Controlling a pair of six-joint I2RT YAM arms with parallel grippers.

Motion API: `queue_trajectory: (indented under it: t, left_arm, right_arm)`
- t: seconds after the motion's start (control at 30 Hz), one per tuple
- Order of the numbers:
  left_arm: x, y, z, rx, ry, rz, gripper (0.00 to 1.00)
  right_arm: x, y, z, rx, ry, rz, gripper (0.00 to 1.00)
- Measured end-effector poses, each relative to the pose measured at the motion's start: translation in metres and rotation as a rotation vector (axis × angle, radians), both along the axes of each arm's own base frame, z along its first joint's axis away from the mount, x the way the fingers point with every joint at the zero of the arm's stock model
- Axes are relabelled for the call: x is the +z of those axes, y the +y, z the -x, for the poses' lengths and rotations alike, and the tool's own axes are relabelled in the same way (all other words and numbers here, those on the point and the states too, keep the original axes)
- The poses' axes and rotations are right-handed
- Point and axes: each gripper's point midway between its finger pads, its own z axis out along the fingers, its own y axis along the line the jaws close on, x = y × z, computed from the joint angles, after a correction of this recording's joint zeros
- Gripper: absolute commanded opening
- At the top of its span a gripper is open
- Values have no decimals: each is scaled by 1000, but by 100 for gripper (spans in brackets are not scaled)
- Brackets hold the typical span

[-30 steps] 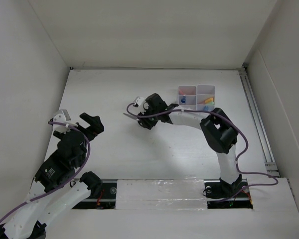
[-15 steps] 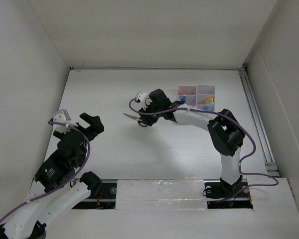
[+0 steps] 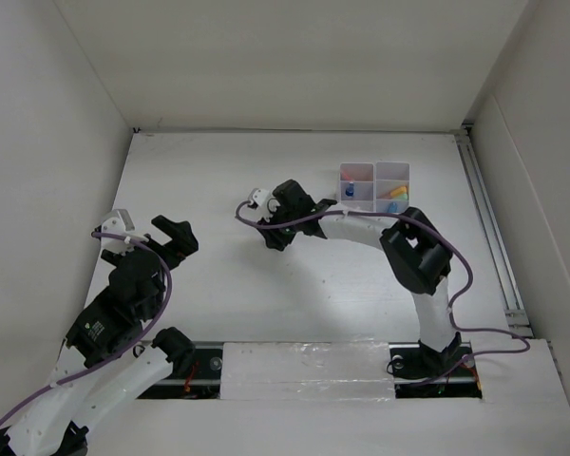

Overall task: Sort the stationery into containers
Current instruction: Pick up the scissors from the center of the board.

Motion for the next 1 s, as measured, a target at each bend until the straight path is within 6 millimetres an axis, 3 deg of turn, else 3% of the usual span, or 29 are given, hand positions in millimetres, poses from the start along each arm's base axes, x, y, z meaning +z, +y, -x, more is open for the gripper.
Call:
queue_trajectory:
  t: [0.3,0.47,0.67,0.83,0.87,1.0]
  left_arm:
    - [0,0,0,0,0,0,100]
    - [0,0,0,0,0,0,100]
    - [0,0,0,0,0,0,100]
    - [0,0,0,-1,0,0,100]
    - [0,0,0,-2,0,0,100]
    - [1,-1,0,-5,-3,4,100]
  right_arm:
    - [-20,10,-5,34,15,15,48]
    - [-21,15,-11,43,4,12,35]
    - [-22,16,-13,43,2,14,34]
    - [-22,15,-14,46,-1,17,15]
    - [-22,15,-14,46,-1,17,3]
    - [-24,15,-12,50,8,4,0]
